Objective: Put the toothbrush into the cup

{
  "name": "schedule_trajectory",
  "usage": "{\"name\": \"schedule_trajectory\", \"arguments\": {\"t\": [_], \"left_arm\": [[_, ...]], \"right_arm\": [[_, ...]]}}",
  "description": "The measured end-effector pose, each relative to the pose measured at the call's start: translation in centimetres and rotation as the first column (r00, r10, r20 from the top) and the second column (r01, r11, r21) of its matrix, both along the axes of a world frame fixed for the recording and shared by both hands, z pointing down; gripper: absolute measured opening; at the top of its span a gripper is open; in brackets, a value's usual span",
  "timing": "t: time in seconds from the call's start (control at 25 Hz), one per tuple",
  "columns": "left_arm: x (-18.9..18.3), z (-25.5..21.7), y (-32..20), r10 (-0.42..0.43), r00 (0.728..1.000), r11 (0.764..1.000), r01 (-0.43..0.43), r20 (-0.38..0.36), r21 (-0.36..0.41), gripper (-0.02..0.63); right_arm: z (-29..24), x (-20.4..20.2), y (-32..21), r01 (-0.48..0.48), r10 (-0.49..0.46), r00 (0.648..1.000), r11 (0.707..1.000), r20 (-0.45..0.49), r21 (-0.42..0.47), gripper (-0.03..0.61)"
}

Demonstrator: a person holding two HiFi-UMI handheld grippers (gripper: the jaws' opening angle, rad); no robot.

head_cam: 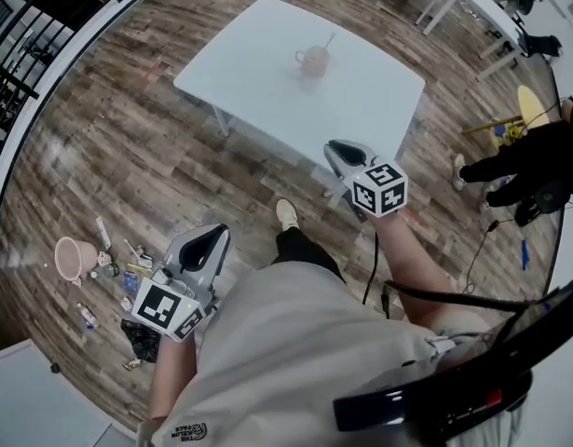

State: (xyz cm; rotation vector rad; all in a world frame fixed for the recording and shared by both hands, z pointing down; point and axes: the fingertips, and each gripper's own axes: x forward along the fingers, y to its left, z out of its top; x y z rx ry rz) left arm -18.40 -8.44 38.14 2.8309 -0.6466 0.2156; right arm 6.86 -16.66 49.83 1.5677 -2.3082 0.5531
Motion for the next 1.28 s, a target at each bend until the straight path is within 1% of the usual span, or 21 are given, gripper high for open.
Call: {"name": "schedule_trajectory", "arguments": {"t": [0.12, 0.32, 0.6, 0.8, 0.96, 1.2, 1.28], "left_arm": [[-1.4, 0.6, 2.3, 0.015, 1.000, 1.000, -0.015, -0.023, -0.023, 0.005], [-3.5, 1.2, 4.6, 0.000, 0.999, 0.999, -0.002, -0.036, -0.037, 0.005], [-3.3, 0.8, 6.9, 0.012, 0.999, 1.000, -0.013, -0.039, -0.027, 0.005], [-1.0, -0.1, 9.5, 0.073, 0.996, 0.997, -0.074, -0.052, -0.014, 0.005], [1.5, -0.4, 11.9, 0.114, 0.992, 0.993, -0.115, -0.057, -0.016, 0.005], [6.0, -0.9, 16.9, 0.156, 0.986, 0.988, -0.157, -0.053, -0.012, 0.005], [7.6, -0.8, 18.9, 0.159, 0.986, 0.987, -0.160, -0.053, -0.018, 0.005]], "right_arm": [[-1.5, -2.7, 3.5, 0.012, -0.012, 0.999, 1.000, -0.031, 0.012, 0.004], [-3.1, -7.2, 7.0, 0.083, -0.079, 0.993, 0.996, -0.088, 0.033, 0.003], [-5.9, -9.8, 10.6, 0.131, -0.122, 0.988, 0.987, -0.095, 0.095, 0.003], [-7.8, -9.5, 15.0, 0.128, -0.119, 0.990, 0.983, -0.073, 0.131, 0.003], [-8.7, -8.1, 18.9, 0.116, -0.108, 0.992, 0.983, -0.062, 0.144, 0.003], [-10.4, -5.5, 25.1, 0.136, -0.122, 0.989, 0.974, -0.086, 0.182, 0.003], [-10.7, -4.6, 27.7, 0.150, -0.133, 0.986, 0.971, -0.099, 0.188, 0.003]]}}
